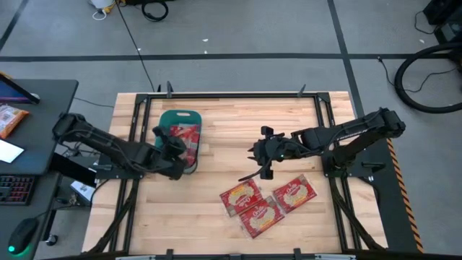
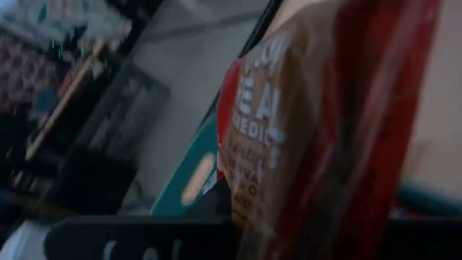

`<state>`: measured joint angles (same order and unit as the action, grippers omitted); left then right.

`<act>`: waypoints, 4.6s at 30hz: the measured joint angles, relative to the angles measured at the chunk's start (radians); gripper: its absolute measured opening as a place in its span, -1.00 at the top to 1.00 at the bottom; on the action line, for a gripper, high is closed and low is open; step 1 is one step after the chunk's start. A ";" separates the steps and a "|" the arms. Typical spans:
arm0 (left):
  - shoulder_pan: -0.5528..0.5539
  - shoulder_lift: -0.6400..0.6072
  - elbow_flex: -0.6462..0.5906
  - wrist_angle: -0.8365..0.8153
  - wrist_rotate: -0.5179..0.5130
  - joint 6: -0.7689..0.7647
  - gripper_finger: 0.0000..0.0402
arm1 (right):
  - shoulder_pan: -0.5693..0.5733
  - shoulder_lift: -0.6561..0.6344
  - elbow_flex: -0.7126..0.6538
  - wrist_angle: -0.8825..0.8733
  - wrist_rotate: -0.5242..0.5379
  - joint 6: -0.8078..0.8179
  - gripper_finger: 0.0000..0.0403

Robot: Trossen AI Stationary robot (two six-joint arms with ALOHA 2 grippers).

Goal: Sort popcorn bags into baskets
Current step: Put the red popcorn bag into the green bin

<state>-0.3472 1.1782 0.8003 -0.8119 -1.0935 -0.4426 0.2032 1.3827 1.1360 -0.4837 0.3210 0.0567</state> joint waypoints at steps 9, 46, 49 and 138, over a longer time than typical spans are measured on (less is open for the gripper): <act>0.082 0.000 -0.011 -0.155 0.098 -0.046 0.62 | 0.010 -0.001 -0.012 -0.002 -0.001 0.027 0.44; -0.085 -0.001 -0.083 0.616 0.380 0.410 -0.29 | 0.114 0.007 -0.256 -0.070 -0.122 0.316 0.44; -0.075 -0.002 -0.104 0.688 0.386 0.476 -0.29 | 0.138 0.007 -0.267 -0.108 -0.132 0.373 0.44; 0.151 0.052 -0.136 0.865 0.881 0.637 -0.29 | 0.514 0.276 0.141 -0.825 0.151 0.775 0.98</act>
<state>-0.1962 1.2299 0.6644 0.0528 -0.2124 0.1942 0.7175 1.6584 1.2766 -1.3085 0.4719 0.8319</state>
